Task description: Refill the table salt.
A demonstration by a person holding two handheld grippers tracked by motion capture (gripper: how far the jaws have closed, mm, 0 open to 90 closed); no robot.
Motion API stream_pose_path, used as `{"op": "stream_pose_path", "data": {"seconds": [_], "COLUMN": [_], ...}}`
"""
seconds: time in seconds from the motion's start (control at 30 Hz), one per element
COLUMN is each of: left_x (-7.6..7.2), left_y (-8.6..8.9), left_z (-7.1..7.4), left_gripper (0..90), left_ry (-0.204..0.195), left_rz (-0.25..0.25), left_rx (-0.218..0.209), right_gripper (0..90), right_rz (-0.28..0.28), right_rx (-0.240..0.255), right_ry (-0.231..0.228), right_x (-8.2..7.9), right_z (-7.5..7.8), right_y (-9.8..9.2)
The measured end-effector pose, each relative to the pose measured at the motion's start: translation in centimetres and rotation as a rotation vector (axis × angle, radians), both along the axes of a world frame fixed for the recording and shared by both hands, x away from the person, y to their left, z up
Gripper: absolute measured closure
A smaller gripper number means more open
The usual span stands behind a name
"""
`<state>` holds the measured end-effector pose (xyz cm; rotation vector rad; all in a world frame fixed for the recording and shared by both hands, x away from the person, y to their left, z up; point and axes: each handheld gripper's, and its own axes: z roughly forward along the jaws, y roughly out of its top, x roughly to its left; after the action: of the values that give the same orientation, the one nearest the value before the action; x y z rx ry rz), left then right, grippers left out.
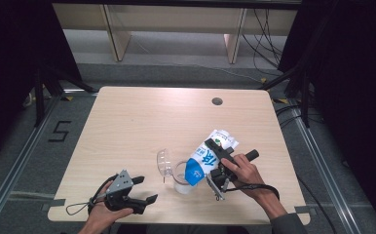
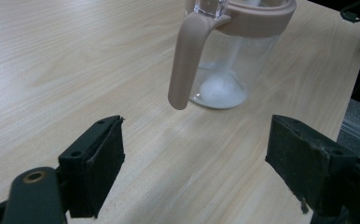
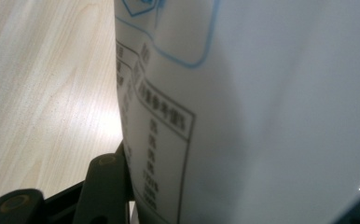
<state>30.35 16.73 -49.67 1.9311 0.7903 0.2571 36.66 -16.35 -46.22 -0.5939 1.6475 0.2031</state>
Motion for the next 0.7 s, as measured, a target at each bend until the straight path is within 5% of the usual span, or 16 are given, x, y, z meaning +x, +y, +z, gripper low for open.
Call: {"op": "stream_pose_path", "data": {"seconds": [0.7], "left_x": [0.07], "left_y": [0.05], "left_z": [0.04], "left_gripper": [18.4], "left_ry": [-0.01], "left_rz": [-0.008], "left_rx": [0.006], "right_gripper": [51.1], "right_rz": [-0.031], "right_rx": [0.028], "right_ry": [0.014], "right_x": [-0.19], "right_z": [-0.2], "right_y": [-0.16]}}
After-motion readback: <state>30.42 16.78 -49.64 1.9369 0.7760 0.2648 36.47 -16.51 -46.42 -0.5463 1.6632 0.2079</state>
